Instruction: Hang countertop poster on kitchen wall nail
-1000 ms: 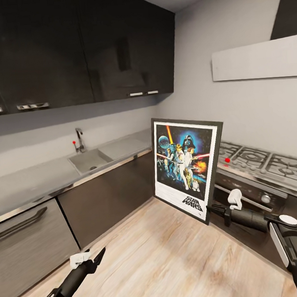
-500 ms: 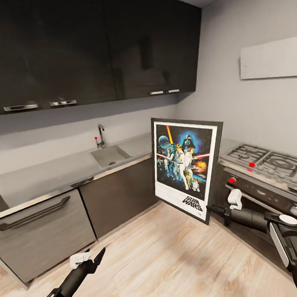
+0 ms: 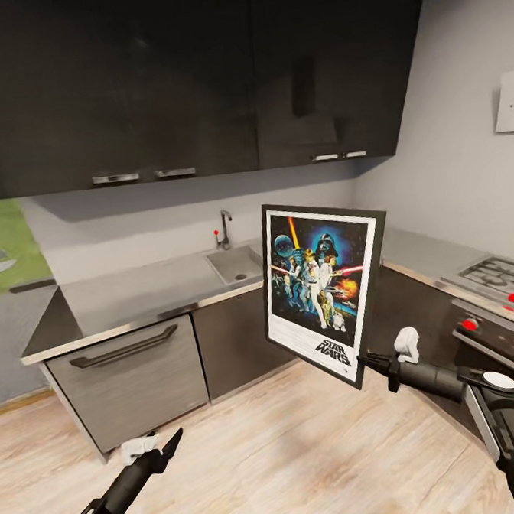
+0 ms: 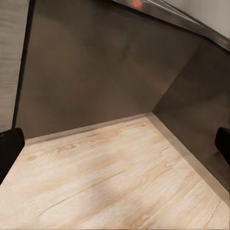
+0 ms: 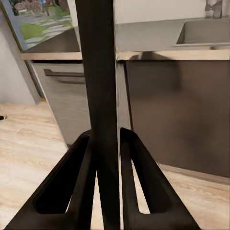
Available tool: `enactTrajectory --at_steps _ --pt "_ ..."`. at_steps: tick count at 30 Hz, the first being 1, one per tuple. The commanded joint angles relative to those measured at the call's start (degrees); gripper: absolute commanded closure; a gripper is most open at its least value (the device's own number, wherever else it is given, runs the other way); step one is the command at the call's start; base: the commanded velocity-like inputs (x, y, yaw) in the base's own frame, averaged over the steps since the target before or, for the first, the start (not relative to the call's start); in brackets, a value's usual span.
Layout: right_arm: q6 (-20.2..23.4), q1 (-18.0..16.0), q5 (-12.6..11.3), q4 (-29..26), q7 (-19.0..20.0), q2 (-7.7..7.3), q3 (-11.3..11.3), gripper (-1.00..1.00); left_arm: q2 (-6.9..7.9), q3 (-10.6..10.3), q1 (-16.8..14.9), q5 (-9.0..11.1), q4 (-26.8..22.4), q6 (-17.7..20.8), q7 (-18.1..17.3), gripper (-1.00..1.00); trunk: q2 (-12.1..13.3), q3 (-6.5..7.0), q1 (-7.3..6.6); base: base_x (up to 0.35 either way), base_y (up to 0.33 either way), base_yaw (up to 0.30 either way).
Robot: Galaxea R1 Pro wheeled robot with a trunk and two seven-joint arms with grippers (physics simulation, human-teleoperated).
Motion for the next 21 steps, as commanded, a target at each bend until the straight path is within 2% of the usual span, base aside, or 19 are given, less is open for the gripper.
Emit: enactTrajectory --at_steps 1,16,21 --pt "0.65 -0.06 0.03 -0.08 0.35 0.02 -0.10 1.00 0.00 0.08 -0.08 0.29 0.12 -0.01 -0.37 -1.00 -0.14 -0.14 0.04 0.000 0.290 0.188" --pt "0.71 0.08 0.03 -0.08 0.35 0.02 -0.10 1.00 0.00 0.08 -0.08 0.32 0.12 0.04 -0.37 -1.00 -0.14 -0.14 0.04 -0.045 0.291 0.043" --pt "0.65 0.25 0.03 -0.13 0.35 0.02 -0.10 1.00 0.00 0.08 -0.08 0.33 0.12 0.02 -0.37 -1.00 -0.14 -0.14 0.04 -0.143 0.280 0.198"
